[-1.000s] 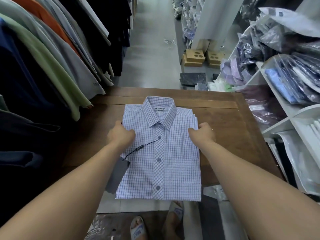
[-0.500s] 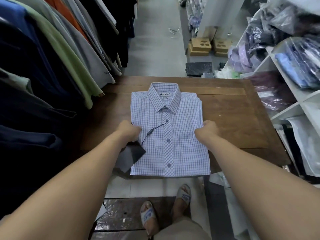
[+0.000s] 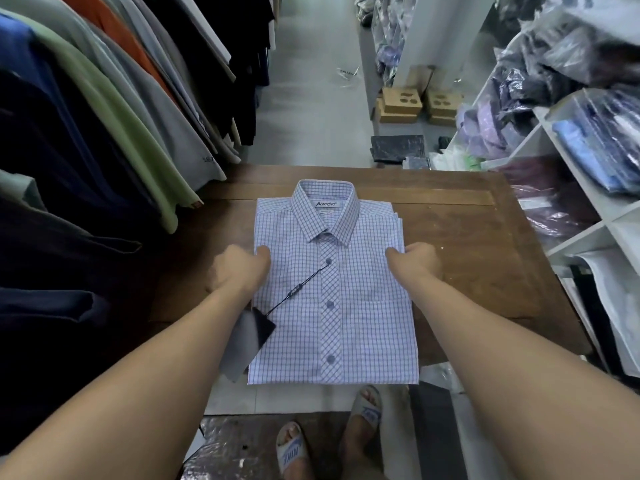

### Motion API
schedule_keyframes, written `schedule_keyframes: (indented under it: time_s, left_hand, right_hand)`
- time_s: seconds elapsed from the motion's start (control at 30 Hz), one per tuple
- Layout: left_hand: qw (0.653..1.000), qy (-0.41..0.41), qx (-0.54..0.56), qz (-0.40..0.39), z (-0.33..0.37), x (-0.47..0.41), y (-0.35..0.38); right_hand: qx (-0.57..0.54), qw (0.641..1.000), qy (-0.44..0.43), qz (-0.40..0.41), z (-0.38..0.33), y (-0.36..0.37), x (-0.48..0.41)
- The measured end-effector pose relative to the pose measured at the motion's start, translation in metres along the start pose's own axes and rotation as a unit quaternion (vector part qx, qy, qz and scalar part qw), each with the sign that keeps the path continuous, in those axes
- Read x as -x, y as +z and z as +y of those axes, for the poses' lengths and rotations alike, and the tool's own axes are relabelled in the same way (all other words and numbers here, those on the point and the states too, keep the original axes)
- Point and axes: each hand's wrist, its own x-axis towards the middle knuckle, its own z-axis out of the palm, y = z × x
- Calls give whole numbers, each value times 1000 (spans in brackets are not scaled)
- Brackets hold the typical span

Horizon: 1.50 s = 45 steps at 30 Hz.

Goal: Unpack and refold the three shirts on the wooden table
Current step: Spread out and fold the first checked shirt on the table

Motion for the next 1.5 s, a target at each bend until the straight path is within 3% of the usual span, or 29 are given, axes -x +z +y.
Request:
schedule_keyframes:
  time_s: [0.1,0.23,0.4,0.57,0.67,0.83,0.97,1.13,1.23,1.37,1.5]
  left_hand:
    - [993,7,120,-15,19,-8,5]
    - [957,-95,257,-96,39,-14,5]
    - [941,-96,272,-178,43,-21,-1]
    - [941,-80,287,-160,41,-14,2]
    - [941,-49,302,-145,41,-12,8]
    - [936,10,335,-107,37,-13,9]
    - [924,59,362,-110,35,-12,12]
    - [914,57,376,-143,34,-13,11]
    - [938,16,325,-120,38,-16,10]
    - [943,-26,316,-98,44,-21,12]
    - [947,-33,310,-71,44,-25,20]
  right_hand:
    - [-40,999,3,-24,-6,2,-8]
    - [-158,983,44,-83,-4,3,-13]
    - [-145,983,42,-107,3,-6,-15]
    - [-124,981,65,-136,2,-10,-18]
    - [-121,985,72,-102,-5,-4,-18]
    - [-24,998,50,-29,-18,9,-11]
    - [-55,998,35,-20,-13,8,-11]
    - [-34,999,8,-12,-10,6,-17]
    - [29,999,-23,22,-15,11,-18]
    - [104,992,-49,51,-19,15,-19]
    - [81,990,-73,91,-16,14,-26]
